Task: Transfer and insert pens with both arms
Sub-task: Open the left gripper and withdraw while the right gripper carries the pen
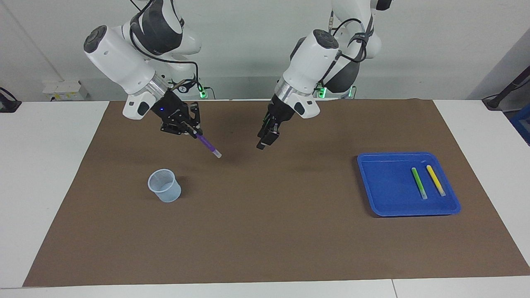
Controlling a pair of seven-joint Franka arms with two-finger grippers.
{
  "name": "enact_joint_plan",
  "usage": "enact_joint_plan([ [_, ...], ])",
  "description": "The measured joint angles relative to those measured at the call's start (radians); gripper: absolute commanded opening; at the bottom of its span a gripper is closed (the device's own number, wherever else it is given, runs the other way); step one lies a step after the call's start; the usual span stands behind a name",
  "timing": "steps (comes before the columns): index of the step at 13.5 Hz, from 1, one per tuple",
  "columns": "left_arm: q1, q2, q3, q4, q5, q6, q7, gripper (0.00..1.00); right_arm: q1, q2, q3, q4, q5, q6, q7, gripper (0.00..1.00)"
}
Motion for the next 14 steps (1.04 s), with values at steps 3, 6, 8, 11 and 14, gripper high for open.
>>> enact_joint_plan([
  [3,0.085,-0.021,0.002,0.000,0.000,-0.087,0.186,0.55,-0.009,0.010,0.000,0.012,-0.213,0.000,0.000,0.00],
  [6,0.185,-0.037,0.004,0.001,0.000,-0.160,0.406,0.53,-0.049,0.011,0.000,0.012,-0.314,0.000,-0.057,0.00],
  [8,0.259,-0.042,0.005,0.000,0.000,-0.211,0.557,0.52,-0.092,0.012,-0.002,0.012,-0.343,0.000,-0.122,0.00],
  [11,0.365,-0.044,0.006,-0.002,0.005,-0.243,0.757,0.48,-0.108,0.025,-0.001,0.012,-0.370,0.020,-0.140,0.00],
  [14,0.438,-0.045,0.006,-0.006,0.039,-0.247,0.900,0.46,-0.106,0.057,0.004,0.011,-0.371,0.048,-0.140,0.00],
])
